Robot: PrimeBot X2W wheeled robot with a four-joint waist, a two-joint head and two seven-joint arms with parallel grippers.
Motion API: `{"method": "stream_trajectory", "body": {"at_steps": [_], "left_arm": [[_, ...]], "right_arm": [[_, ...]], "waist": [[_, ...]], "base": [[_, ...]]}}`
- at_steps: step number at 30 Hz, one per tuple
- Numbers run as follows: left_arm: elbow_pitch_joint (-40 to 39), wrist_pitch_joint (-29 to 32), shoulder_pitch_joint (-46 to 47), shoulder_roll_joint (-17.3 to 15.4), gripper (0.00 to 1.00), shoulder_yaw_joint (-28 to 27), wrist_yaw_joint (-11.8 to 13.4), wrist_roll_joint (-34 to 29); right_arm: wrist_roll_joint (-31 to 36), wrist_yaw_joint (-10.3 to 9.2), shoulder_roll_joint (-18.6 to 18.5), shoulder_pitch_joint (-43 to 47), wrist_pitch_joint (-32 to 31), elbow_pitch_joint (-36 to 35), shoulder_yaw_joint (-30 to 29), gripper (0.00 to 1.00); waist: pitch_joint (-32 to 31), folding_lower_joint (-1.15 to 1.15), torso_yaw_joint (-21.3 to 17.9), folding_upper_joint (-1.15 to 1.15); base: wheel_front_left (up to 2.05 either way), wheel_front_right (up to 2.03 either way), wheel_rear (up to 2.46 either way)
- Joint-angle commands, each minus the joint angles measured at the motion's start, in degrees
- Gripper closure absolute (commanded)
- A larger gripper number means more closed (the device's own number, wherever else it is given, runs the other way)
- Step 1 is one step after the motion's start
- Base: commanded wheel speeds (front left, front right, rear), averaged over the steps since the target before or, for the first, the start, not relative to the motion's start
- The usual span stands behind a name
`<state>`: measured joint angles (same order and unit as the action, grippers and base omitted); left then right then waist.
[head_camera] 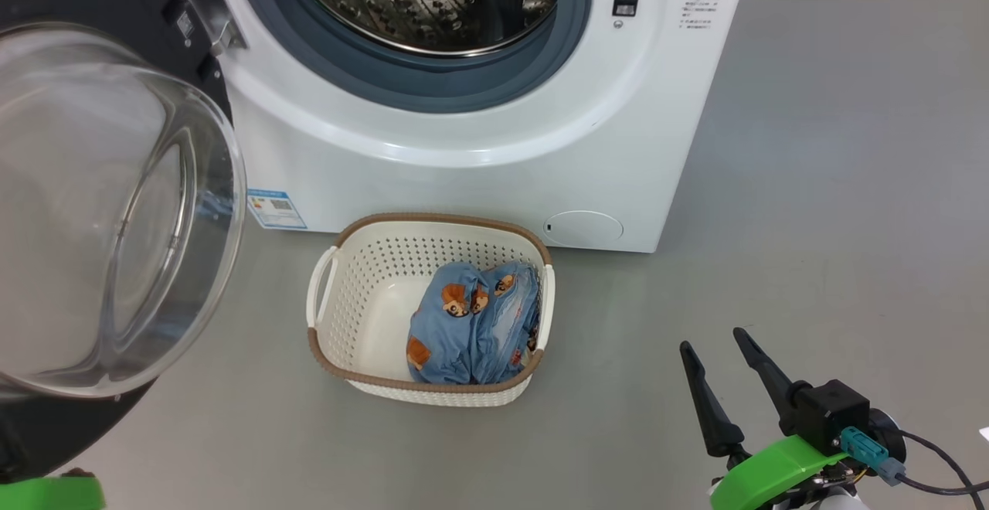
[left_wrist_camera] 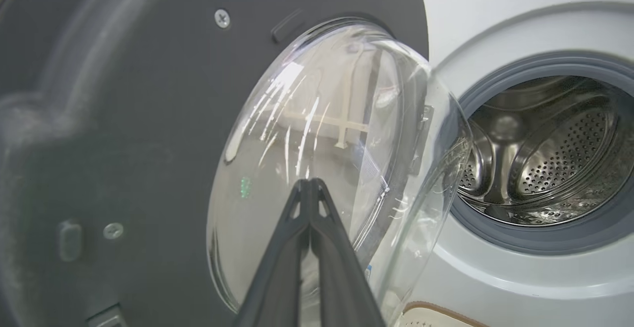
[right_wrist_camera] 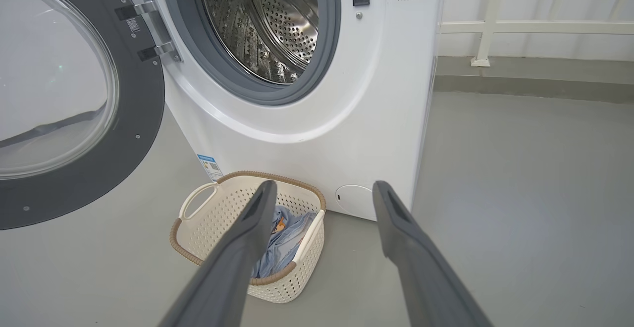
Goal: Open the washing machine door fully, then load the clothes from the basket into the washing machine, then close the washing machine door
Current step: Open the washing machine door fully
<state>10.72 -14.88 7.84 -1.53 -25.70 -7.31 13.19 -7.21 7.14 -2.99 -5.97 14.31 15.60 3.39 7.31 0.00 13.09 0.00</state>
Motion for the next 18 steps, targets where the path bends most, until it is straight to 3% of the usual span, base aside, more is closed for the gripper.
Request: {"method": "stream_trajectory", "body": {"at_steps": [1, 5, 6, 7, 8, 9, 18], "left_arm": [[-3.5, -0.1, -1.0, -1.5, 1.00, -0.1, -0.2, 0.1], [-6.7, -0.1, -3.9, -1.4, 0.98, 6.1, -0.2, 0.4], [-7.3, -0.1, -4.5, -1.4, 0.65, 7.3, -0.2, 0.8], [-7.9, -0.1, -5.1, -1.4, 0.51, 8.5, -0.2, 1.2], [-8.5, -0.1, -5.6, -1.4, 0.21, 9.5, 0.0, 1.7], [-9.0, -0.1, -6.1, -1.4, 0.00, 10.5, 0.2, 2.0], [-10.7, -0.1, -8.3, -1.4, 0.00, 15.5, 2.1, 3.2]], "right_arm": [[-0.5, 0.35, 0.1, -1.3, 0.7, -1.3, 1.9, 0.00], [-0.7, 0.35, 0.1, -1.3, 0.7, -1.4, 2.1, 0.00], [-0.7, 0.35, 0.1, -1.2, 0.7, -1.4, 2.2, 0.00], [-0.8, 0.35, 0.1, -1.1, 0.7, -1.4, 2.2, 0.00], [-0.8, 0.35, 0.1, -1.1, 0.7, -1.4, 2.2, 0.00], [-0.9, 0.35, 0.1, -1.0, 0.7, -1.5, 2.2, 0.00], [-1.2, 0.35, 0.1, -0.5, 0.7, -1.9, 2.5, 0.00]], "waist": [[-0.2, 0.00, -0.4, 0.00], [-0.5, 0.00, -1.4, 0.00], [-0.7, 0.00, -1.7, 0.00], [-0.8, 0.00, -2.1, 0.00], [-1.0, 0.00, -2.4, 0.00], [-1.1, 0.00, -2.8, 0.00], [-2.0, 0.00, -6.5, 0.00]], "base": [[0.00, 0.00, 0.00], [0.00, 0.00, 0.00], [0.00, 0.00, 0.00], [0.00, 0.00, 0.00], [0.00, 0.00, 0.00], [0.00, 0.00, 0.00], [0.00, 0.00, 0.00]]}}
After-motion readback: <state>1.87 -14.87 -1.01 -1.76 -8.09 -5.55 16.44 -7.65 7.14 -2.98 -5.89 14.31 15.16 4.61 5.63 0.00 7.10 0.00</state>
